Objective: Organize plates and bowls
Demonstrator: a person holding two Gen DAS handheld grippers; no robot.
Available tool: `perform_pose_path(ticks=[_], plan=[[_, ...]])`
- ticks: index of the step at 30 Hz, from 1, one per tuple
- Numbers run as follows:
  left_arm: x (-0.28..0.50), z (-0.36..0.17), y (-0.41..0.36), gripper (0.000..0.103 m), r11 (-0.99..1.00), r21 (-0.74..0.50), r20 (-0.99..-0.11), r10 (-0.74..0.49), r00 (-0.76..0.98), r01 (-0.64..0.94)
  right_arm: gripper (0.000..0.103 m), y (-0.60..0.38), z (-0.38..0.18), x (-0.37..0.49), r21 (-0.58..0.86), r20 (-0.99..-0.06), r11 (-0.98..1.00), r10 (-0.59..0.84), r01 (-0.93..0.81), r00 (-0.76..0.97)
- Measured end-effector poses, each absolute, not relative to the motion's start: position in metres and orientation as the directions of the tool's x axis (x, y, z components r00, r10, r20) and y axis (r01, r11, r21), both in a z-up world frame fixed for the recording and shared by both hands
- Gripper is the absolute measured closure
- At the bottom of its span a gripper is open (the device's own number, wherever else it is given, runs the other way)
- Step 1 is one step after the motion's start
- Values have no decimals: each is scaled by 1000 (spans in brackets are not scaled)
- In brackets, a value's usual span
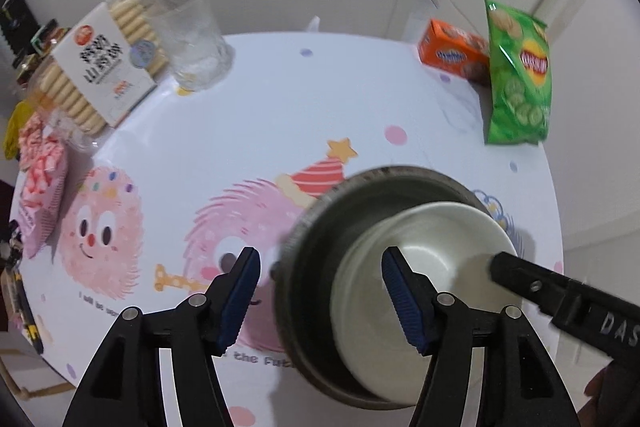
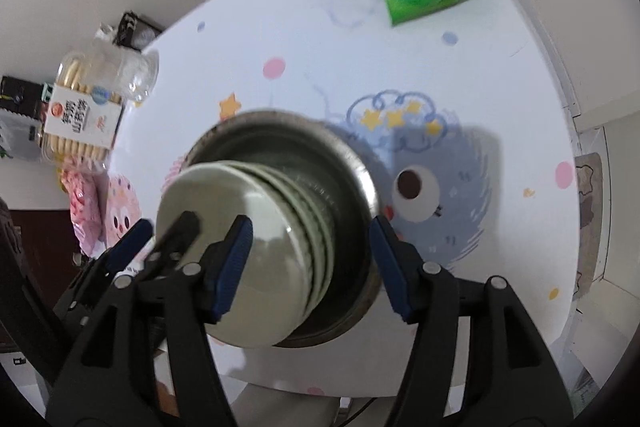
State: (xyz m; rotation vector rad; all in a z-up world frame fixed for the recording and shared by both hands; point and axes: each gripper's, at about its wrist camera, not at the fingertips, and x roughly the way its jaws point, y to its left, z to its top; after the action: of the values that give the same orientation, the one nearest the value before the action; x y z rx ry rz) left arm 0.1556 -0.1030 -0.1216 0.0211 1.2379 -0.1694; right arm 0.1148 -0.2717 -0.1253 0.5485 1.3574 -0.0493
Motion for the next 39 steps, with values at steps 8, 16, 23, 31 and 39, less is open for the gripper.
perform_pose_path(ticks=[8, 16, 23, 31, 39], plan=[[140, -113, -70, 28, 982, -133, -921, -173, 349, 135, 40, -290, -125, 102, 416, -903, 821, 322, 391, 284], [139, -112, -59, 28, 988, -86, -926, -127, 354, 128, 40, -304, -132, 99, 367, -926, 827, 282, 425, 251], [139, -123, -47, 28, 993, -73, -936, -100, 337, 93, 40, -299, -146, 95, 316, -946, 855, 252, 412, 203], [144, -158, -38, 28, 995, -74, -955, -88, 284, 59, 40, -299, -157, 96, 291, -955, 865, 239, 408, 175], [149, -163, -52, 31, 989, -109, -939, -135, 315, 99, 52, -298, -170, 97, 291, -956, 866, 245, 408, 161]])
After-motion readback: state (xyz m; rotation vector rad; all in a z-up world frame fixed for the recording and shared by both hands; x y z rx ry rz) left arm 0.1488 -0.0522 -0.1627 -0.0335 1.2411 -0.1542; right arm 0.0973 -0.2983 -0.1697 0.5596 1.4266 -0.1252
